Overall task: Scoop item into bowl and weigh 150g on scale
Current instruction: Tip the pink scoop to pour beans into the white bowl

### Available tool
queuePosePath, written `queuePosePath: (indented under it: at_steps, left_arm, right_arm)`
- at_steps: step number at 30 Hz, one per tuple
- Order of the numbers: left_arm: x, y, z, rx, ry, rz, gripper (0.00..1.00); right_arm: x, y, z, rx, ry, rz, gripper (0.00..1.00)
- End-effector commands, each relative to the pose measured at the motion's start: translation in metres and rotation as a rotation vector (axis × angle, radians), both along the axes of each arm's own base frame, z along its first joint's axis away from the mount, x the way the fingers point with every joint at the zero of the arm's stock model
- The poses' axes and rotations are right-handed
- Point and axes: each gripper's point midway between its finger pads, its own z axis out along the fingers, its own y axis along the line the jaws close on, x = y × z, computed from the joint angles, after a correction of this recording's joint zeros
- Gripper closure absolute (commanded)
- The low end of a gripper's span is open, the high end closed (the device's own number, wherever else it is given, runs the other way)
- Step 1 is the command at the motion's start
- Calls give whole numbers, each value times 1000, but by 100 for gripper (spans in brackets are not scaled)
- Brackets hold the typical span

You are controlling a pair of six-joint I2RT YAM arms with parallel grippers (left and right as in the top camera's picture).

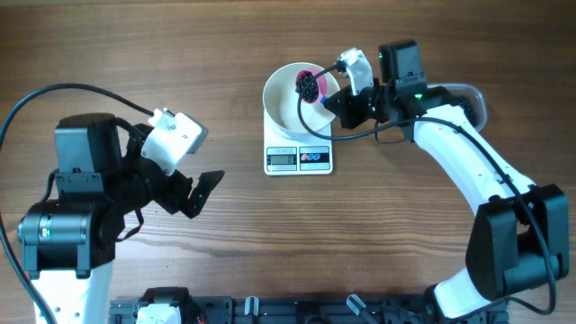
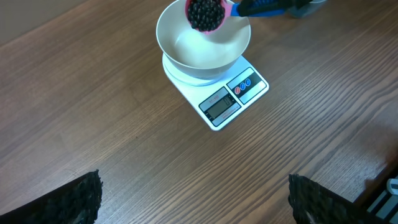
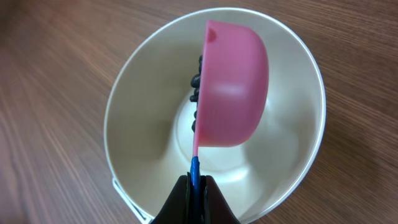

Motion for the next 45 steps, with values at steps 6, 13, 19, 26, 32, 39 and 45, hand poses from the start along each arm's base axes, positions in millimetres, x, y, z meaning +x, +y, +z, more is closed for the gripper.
queuePosePath:
  at_steps: [6, 13, 19, 26, 32, 39, 45]
  left_arm:
    - [1, -2, 8, -7, -27, -20, 0]
    - [1, -2, 8, -7, -27, -20, 0]
    - [1, -2, 8, -7, -27, -20, 0]
    - [1, -2, 8, -7, -27, -20, 0]
    - [1, -2, 8, -7, -27, -20, 0]
    - [1, -2, 8, -7, -27, -20, 0]
    - [1, -2, 8, -7, -27, -20, 0]
  right_arm:
    - [7, 11, 20, -114, -137, 14, 96]
    - [7, 19, 19, -210, -202, 38, 96]
    - [6, 21, 22, -249, -236, 46, 96]
    - [12, 10, 34, -305, -294, 14, 96]
    - [4, 9, 34, -417, -344, 61, 96]
    - [8, -7, 35, -726, -468, 86, 96]
    - [8, -2, 37, -718, -482, 89, 96]
